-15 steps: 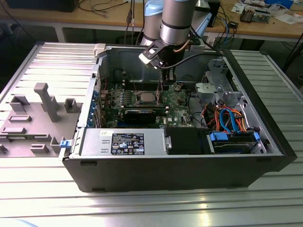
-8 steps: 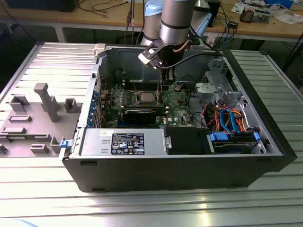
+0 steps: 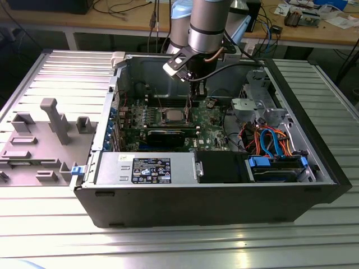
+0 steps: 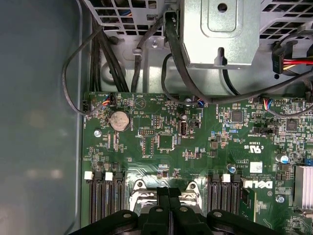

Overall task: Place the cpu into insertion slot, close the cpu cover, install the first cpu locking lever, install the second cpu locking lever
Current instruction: 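Close the cpu cover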

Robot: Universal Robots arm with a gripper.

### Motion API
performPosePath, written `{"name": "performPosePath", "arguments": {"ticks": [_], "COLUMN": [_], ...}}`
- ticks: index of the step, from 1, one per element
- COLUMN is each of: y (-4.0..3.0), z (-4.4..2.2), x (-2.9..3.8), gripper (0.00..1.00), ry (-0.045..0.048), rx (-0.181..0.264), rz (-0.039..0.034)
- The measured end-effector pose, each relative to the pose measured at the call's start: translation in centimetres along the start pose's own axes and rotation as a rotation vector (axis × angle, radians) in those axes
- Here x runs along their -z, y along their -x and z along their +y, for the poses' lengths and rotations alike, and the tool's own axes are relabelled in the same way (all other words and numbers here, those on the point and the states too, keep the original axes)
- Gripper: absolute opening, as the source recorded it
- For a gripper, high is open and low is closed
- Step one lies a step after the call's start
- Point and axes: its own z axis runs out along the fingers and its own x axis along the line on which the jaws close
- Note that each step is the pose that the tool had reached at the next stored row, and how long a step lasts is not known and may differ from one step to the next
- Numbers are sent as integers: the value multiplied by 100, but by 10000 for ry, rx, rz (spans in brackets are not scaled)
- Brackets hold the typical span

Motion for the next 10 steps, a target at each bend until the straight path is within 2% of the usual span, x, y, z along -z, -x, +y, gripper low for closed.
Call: {"name": "performPosePath", "arguments": {"ticks": [10], "y": [-1], "z": [-25], "x": [0], "gripper": [11], "ry": [0], "rx": [-1], "rz": [0]}}
